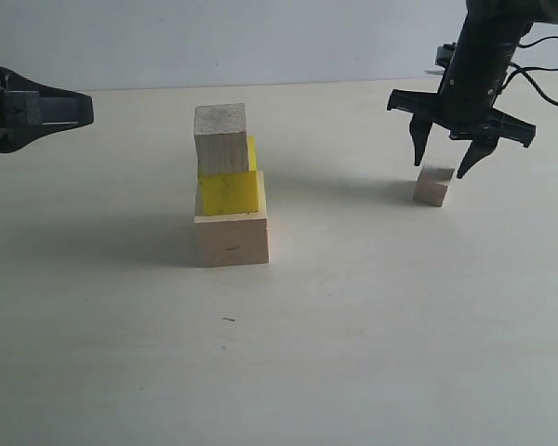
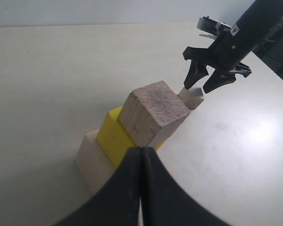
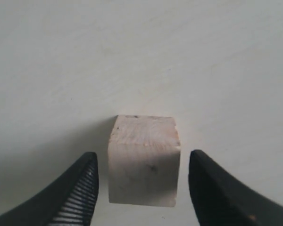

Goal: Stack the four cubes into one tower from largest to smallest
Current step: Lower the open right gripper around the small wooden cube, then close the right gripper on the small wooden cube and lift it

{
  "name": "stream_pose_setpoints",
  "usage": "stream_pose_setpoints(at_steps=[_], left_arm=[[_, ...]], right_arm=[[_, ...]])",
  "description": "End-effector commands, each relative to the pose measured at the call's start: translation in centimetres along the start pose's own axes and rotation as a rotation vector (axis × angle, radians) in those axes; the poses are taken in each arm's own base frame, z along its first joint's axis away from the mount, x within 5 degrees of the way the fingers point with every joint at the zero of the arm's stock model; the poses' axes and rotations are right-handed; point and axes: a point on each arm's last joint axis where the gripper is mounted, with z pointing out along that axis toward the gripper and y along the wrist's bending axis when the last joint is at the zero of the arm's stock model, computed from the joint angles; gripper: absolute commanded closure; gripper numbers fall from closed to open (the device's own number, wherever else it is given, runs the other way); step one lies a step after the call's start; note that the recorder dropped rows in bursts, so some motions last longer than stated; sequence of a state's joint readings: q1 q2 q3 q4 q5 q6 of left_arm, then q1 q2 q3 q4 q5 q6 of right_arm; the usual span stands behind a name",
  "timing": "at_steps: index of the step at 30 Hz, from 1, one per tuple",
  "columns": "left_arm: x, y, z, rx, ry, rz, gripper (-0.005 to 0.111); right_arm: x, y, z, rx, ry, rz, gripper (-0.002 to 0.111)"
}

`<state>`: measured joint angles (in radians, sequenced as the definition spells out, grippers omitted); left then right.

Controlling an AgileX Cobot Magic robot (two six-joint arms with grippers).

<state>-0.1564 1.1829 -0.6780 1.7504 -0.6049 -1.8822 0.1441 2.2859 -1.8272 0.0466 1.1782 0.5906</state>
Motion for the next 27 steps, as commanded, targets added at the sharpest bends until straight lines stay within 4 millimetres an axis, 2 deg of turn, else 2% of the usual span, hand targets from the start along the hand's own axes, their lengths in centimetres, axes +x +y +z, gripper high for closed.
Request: stream_pose_setpoints(at_steps=[1, 7, 15, 17, 23, 27], left_arm=[[0.0, 0.1, 0.0, -0.008, -0.003, -0.001, 0.107], [0.0, 0.1, 0.0, -0.008, -0.003, 0.006, 0.107], [0.0, 0.1, 0.0, -0.008, -0.003, 0.009, 0.107], [0.0, 0.1, 0.0, -0.008, -0.003, 0.009, 0.107], [0.0, 0.1, 0.0, -0.008, -0.003, 0.009, 0.107], [0.0, 0.1, 0.0, -0.007, -0.002, 0.009, 0.107]], right_arm=[[-0.1, 0.1, 0.3, -0.003, 0.002, -0.021, 0.053], [-0.1, 0.1, 1.4, 0.012, 0.027, -0.024, 0.053], [-0.1, 0.1, 1.4, 0.011, 0.026, -0.033, 0.056], [-0.1, 0.1, 1.4, 0.011, 0.026, -0.048, 0.065], [0.0, 0.1, 1.3, 0.013, 0.034, -0.117, 0.109], [0.3, 0.2, 0.5, -0.012, 0.044, -0.203, 0.108]])
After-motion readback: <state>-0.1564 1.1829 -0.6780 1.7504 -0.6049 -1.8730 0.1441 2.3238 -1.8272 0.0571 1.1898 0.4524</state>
